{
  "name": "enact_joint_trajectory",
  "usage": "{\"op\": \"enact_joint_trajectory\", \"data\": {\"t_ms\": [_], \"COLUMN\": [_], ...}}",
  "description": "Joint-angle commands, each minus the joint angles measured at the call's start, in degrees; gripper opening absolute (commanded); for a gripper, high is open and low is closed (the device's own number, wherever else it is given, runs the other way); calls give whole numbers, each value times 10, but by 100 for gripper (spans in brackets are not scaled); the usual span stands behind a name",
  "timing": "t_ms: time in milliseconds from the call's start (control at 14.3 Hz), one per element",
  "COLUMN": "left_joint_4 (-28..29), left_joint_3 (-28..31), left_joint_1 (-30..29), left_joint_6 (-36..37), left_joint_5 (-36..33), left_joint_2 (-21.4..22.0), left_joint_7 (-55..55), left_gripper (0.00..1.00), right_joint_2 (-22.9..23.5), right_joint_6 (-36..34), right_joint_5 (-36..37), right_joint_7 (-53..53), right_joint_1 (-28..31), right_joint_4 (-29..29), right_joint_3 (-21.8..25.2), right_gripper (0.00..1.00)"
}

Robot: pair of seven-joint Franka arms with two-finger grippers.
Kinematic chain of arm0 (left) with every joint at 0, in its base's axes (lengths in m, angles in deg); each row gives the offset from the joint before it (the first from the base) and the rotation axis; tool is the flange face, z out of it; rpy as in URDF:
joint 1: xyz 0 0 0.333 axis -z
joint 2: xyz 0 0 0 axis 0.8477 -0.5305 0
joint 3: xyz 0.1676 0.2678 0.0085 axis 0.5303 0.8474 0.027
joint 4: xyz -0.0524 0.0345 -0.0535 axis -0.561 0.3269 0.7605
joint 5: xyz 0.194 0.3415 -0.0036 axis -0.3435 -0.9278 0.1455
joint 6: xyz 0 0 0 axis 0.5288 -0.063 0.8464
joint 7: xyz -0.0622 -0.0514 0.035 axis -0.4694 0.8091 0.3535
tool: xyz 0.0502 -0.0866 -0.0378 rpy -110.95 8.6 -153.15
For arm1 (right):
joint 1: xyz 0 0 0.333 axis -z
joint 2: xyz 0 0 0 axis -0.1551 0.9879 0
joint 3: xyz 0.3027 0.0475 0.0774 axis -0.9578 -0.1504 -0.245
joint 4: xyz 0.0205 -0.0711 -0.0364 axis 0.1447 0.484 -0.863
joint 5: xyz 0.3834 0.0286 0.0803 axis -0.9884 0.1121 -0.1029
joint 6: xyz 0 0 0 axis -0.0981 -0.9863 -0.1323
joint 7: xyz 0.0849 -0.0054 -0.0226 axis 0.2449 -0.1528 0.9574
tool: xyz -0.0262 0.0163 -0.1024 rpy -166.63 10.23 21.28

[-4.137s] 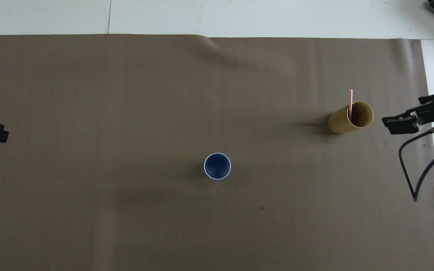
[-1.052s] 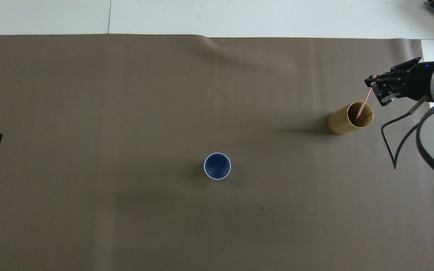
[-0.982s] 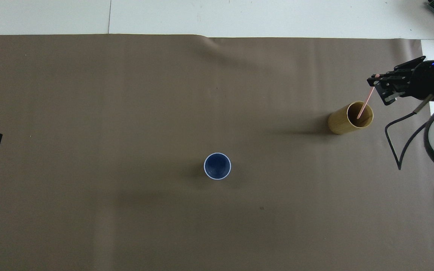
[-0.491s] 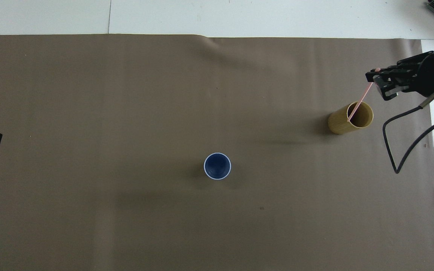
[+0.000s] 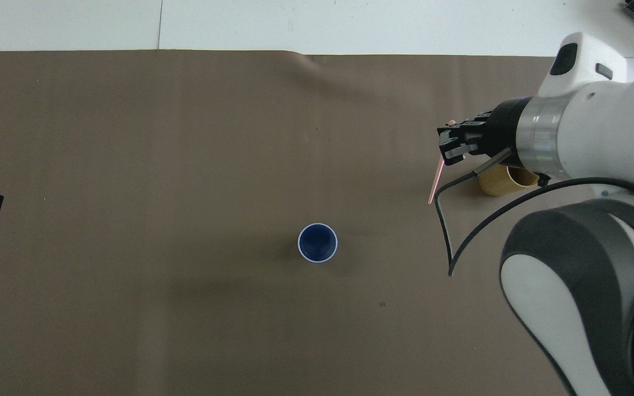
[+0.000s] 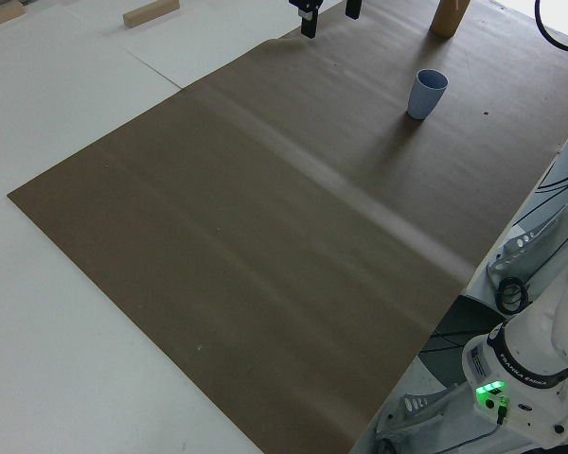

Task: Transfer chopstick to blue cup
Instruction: 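Carry the straw with the right gripper and drop it into the blue cup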

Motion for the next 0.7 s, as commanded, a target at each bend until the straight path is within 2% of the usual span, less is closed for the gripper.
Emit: {"op": "enact_joint_trajectory", "data": {"t_ms": [0,280,631], "left_joint_4": [2,2,2], "left_joint_3": [-7,-6,-7], "left_joint_1": [-9,-9,-9], "left_joint_6": [8,8,8], "left_joint_5": [-5,-5,-5], "left_joint_2": [7,6,7], "left_joint_7": [-8,-8,-8], "left_gripper": [100,100,100], "right_joint_2": [-7,2,34], "right_joint_6": [7,40,90], "right_joint_5": [40,105,163], "right_joint_7": [-92,-212,-289], "right_joint_1": [-50,-128,-188], "right_joint_4": [6,10,13], "right_joint_3": [1,-3,-3], "right_gripper": [0,0,0]}}
